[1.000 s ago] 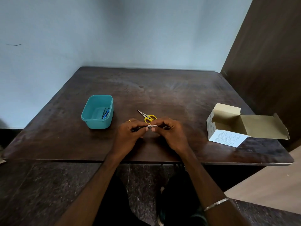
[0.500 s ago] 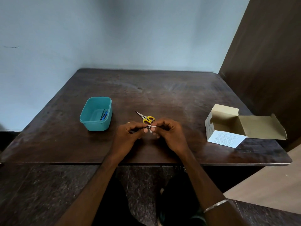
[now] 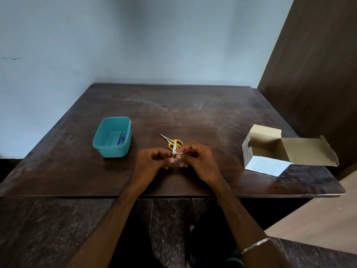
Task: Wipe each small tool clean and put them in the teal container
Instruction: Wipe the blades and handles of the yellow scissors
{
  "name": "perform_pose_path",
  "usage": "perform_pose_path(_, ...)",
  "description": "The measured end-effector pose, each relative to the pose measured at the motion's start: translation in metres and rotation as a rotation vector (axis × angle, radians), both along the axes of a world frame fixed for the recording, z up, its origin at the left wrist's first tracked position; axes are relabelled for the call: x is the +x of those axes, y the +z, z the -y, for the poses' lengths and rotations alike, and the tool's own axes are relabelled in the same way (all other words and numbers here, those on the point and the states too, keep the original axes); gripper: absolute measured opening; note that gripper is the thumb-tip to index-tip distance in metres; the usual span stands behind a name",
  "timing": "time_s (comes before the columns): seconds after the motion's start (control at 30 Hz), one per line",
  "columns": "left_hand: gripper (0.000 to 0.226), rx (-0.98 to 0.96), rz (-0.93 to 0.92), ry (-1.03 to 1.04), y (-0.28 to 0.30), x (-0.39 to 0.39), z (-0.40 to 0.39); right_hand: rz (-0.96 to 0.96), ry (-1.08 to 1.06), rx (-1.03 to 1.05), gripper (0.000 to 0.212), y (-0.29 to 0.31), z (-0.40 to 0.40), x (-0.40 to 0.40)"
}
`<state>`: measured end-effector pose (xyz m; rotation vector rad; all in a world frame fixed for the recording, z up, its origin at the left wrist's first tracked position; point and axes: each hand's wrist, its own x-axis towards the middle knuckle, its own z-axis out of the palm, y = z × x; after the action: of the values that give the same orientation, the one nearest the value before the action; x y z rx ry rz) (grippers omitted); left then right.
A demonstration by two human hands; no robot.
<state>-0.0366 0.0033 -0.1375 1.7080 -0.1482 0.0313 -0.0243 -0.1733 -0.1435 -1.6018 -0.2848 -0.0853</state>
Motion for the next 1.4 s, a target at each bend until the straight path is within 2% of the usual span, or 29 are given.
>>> perform_pose_path(0.27,0.018,-0.101,-0.042,0.022,0.0006,0.0002,-0.0011,0.009,0.004,-0.072,0.014,-0.0014,0.0009,0.0)
perform_pose_path(1.2,0.019,-0.02,-0.039,-0.036,0.001,-0.0006,-0.0004,0.039,-0.013,-0.057,0.006,-0.0029,0.0028,-0.001)
perform_pose_path(1.4,0.046,-0.116,0.003,-0.028,0.0025,-0.0004,0.0021,0.009,0.017,-0.083,0.005,-0.0035,0.003,-0.0013)
